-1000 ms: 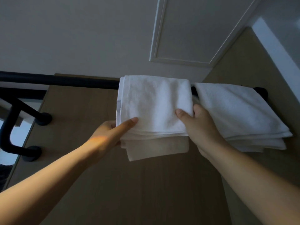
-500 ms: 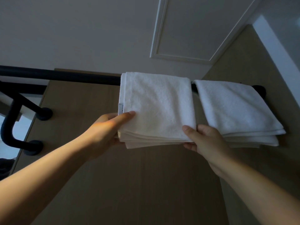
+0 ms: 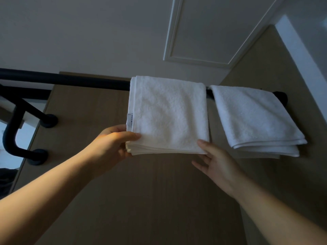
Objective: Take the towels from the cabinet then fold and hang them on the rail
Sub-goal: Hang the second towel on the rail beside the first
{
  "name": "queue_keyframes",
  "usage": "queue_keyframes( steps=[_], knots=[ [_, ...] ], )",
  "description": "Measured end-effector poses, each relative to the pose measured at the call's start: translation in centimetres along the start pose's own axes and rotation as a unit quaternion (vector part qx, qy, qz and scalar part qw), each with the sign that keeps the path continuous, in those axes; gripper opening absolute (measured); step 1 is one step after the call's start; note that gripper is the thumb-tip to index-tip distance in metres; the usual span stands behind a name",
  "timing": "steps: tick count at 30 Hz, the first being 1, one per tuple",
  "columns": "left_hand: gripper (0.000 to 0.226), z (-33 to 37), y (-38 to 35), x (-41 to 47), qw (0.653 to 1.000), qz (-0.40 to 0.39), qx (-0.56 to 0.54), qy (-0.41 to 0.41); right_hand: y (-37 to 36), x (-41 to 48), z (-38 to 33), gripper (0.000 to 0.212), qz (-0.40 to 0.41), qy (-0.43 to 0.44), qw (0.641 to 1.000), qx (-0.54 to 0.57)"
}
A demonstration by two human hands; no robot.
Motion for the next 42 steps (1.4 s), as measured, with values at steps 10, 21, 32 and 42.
queue_keyframes(
  steps=[10, 21, 32, 42],
  knots=[
    [0.039, -0.5, 0.9, -0.7, 0.994, 0.035, 0.095, -0.026, -0.6, 0.2, 0.2, 0.012, -0.034, 0.015, 0.997, 0.067],
    [0.018, -0.6, 0.9, -1.1, 0.988, 0.101, 0.093, -0.066, 1.4, -1.0, -1.0, 0.014, 0.075, 0.096, 0.992, -0.008],
    [0.021, -1.2, -1.9, -0.2, 0.989, 0.09, 0.08, -0.081, 4.8, -2.0, -1.8, 0.018, 0.169, 0.152, 0.972, 0.058],
    [0.02, -1.1, -2.6, -0.4, 0.987, 0.097, 0.087, -0.091, 5.8, -2.2, -2.0, 0.017, 0.192, 0.156, 0.968, 0.05]
  ],
)
Point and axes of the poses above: each hand's wrist, its own x-axis towards the middle knuckle, its own y-axis out of the back of the hand, z = x × y, the point moved 10 cm from there along x, towards the middle knuckle, and after that the axes turned 1 degree about -z, right-handed, at the moved point
